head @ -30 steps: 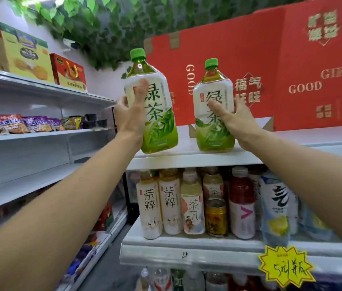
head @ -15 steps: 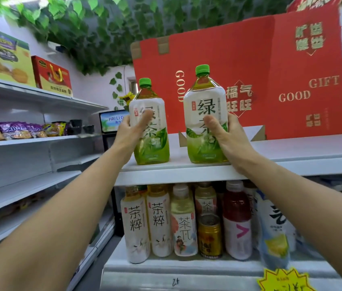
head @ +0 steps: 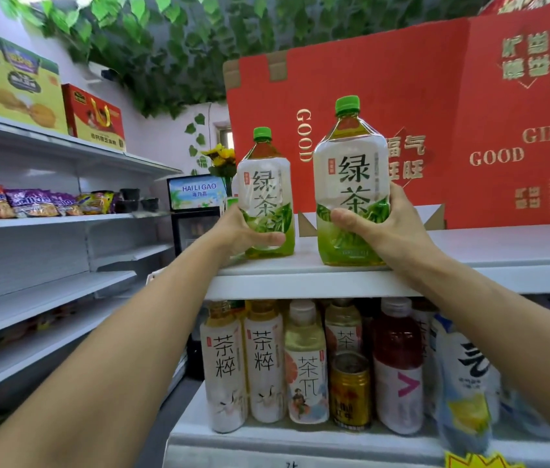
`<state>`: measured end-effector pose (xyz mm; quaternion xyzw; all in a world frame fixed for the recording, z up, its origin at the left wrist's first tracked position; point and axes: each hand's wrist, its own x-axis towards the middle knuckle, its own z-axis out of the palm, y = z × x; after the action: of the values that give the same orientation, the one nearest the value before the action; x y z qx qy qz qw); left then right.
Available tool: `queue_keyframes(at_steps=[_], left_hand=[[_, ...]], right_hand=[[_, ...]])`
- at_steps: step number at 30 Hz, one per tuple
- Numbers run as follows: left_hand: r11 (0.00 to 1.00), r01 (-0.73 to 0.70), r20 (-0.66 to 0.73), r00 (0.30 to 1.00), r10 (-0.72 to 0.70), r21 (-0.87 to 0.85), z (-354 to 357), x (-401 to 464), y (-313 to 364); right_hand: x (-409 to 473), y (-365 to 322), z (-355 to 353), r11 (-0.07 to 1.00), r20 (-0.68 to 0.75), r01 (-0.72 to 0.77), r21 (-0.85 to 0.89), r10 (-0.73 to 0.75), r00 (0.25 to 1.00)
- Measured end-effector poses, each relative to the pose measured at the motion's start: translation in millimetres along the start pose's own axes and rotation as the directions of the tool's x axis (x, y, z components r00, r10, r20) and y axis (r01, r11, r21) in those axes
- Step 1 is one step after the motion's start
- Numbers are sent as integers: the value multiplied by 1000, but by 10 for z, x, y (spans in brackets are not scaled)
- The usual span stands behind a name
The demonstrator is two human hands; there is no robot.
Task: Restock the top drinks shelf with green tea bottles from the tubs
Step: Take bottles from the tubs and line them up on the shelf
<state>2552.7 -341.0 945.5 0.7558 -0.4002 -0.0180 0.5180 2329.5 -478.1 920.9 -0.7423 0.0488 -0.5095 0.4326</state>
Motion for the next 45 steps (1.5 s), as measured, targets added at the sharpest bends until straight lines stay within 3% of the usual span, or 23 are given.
queue_keyframes(at_steps=[6,15,20,27,36,45], left_hand=[[999,24,57,998,-21,-46,64,158,-22],[999,-39,28,999,40,-36,64,260,-211],[998,-64,0,998,64,-19,85,211,-164],[998,-59,-4,998,59,-25,74,202,-184],[994,-45,-41,998,49,98,111,239,-183],[983,-35,-17,999,39,179,117,202,-135]], right_hand=[[5,6,-15,999,9,-4,36,4,1000],[77,52,-37,995,-11,-99,5,99,995],[322,113,8,982,102,-188,-31,190,976],[682,276,203,960,140,-249,-126,266,954],[752,348,247,940,168,-252,-230,294,941],[765,348,246,938,171,-302,-171,330,929]])
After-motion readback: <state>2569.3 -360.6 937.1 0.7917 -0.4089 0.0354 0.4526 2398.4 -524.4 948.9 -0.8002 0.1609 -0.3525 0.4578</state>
